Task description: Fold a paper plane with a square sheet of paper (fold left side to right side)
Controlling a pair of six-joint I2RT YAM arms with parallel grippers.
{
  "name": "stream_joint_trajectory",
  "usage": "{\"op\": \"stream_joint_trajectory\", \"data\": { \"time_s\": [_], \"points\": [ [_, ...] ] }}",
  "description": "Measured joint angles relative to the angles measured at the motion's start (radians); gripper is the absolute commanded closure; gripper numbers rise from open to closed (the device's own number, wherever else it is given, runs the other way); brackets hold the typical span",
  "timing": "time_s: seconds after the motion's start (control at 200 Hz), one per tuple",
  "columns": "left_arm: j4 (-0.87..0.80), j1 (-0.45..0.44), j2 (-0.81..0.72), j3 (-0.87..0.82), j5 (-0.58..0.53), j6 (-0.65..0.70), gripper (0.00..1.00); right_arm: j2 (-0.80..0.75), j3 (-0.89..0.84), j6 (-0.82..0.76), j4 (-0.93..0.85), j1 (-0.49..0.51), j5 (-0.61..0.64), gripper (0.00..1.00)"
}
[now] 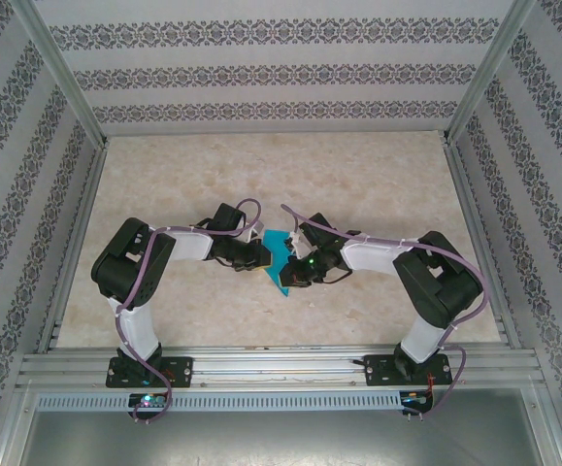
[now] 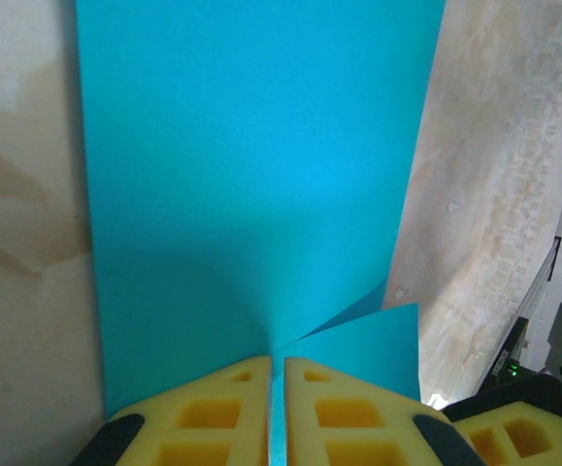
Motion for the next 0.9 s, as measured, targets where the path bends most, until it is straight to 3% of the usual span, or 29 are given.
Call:
{"op": "stream_joint_trajectory", "data": {
  "time_s": [0.899],
  "points": [
    [-0.015, -0.004, 0.0, 0.008, -0.011, 0.0, 0.87, 0.05, -0.006, 0.018, 0.004, 0.013, -0.001, 0.93]
  ]
}}
